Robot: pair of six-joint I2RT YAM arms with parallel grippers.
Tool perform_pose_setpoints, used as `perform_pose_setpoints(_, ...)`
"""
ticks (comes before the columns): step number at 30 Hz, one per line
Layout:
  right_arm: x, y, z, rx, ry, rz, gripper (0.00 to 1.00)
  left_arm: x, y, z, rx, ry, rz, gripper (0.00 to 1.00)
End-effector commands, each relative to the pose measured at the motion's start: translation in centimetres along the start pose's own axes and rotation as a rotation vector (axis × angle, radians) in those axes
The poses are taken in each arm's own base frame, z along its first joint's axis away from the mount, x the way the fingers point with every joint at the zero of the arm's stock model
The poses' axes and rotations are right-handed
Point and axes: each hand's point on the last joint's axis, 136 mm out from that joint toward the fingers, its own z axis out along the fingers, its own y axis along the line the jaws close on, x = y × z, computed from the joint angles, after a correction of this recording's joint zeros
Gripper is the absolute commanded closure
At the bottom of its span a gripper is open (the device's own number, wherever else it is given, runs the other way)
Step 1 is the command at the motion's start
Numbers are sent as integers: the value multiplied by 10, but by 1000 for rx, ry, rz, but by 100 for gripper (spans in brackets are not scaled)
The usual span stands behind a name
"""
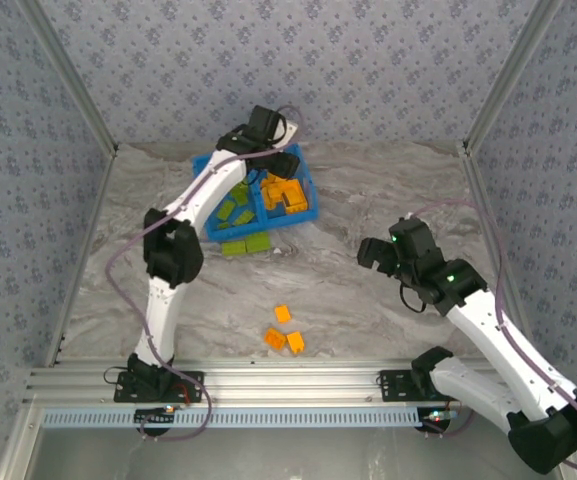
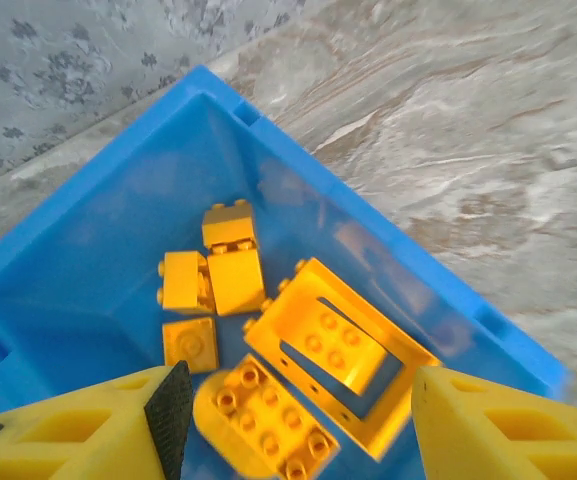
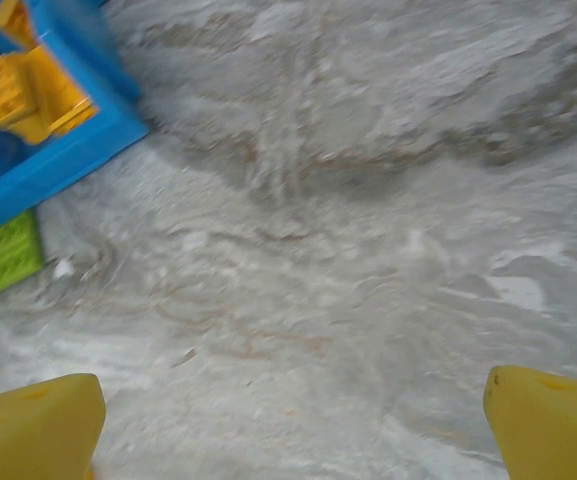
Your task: Sort the legos into containers by color
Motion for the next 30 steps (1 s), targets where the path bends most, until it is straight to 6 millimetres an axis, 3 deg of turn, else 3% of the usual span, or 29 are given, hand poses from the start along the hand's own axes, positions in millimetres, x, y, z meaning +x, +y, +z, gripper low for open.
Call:
perform_pose_setpoints(1, 26, 35, 2, -130, 97, -97, 1, -49, -11, -95, 52, -218, -35, 39)
perform_pose_setpoints(3, 46, 52, 4, -150, 155, -177, 1, -46, -12, -129, 53, -253, -34, 38)
perform_pose_setpoints(7, 95, 89, 11, -202, 283, -339, 2, -9, -14, -177, 42, -266, -10, 38)
perform_pose_setpoints(13, 169, 111, 24, -187, 426, -493, 2, 61, -10, -218, -2, -236, -6, 33)
perform_pose_setpoints(16, 198, 113, 29, -166, 483, -577, 2, 88, -15, -233, 15, -232, -18, 19)
perform_pose_setpoints(18, 213, 115, 32, -155, 517, -619, 2, 104, -18, -239, 24, -227, -31, 1)
perform_pose_setpoints(23, 242, 125, 43, -145, 572, -708, 5, 136, -18, -239, 19, -184, -34, 1)
perform_pose_setpoints(30, 253, 132, 60, -90, 575, -756, 29, 144, -14, -233, -3, -161, -28, 1)
